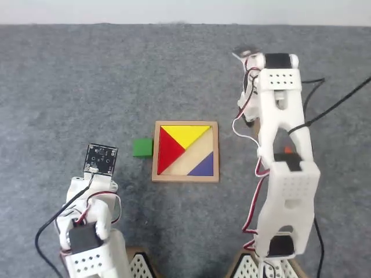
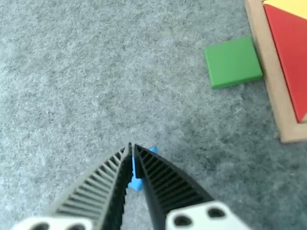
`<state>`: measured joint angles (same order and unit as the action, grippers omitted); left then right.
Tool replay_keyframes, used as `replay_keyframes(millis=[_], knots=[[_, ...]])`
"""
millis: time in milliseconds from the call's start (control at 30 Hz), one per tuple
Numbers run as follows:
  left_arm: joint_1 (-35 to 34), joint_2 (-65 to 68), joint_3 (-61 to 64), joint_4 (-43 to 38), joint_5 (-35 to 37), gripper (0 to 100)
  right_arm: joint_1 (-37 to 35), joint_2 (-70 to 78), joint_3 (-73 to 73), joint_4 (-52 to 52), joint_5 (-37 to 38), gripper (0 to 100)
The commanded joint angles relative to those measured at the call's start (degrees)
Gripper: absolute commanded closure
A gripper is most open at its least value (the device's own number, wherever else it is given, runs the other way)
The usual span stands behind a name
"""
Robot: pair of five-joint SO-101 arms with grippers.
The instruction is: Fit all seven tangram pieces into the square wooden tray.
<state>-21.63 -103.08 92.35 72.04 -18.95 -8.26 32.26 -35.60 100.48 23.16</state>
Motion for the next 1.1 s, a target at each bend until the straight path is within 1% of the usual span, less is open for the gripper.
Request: replay_keyframes(millis=[0,133,233,333,433,500,600,733,833,1000,1067], knots=[[-0.4,-1.1,-0.4,0.3,-0.6,99,-6.8,-10.8,6.4,2.4,3.8,86.6],[-0.4,-1.1,-0.4,0.3,-0.6,99,-16.4,-16.7,15.2,0.1,6.9,86.5],[-0.4,-1.1,-0.3,0.3,-0.6,99,-22.1,-17.5,18.9,-7.2,10.3,86.5],[-0.4,-1.1,-0.3,0.3,-0.6,99,-25.9,-15.4,21.6,-16.0,13.6,86.5],[-0.4,-1.1,-0.1,0.0,-0.7,99,-28.3,-11.5,22.7,-20.8,19.5,86.5],[-0.6,-1.1,-0.1,-0.6,-0.7,99,-29.4,-9.3,22.7,-21.6,21.3,86.5],[-4.0,-1.1,-0.5,-1.6,-0.6,99,-29.9,-7.5,22.6,-24.7,21.1,86.5],[-9.8,-1.1,-0.5,-5.5,0.4,98,-32.0,-7.0,22.9,-24.6,21.1,86.5],[-10.7,-1.1,-1.1,-6.8,3.7,98,-33.4,-6.8,22.9,-24.6,21.0,86.4],[-11.0,-1.1,-1.2,-6.8,4.0,98,-35.6,-6.7,24.5,-24.5,21.0,85.9],[-11.0,-1.1,-1.2,-6.9,4.0,98,-35.6,-6.7,25.7,-24.6,21.0,79.9]])
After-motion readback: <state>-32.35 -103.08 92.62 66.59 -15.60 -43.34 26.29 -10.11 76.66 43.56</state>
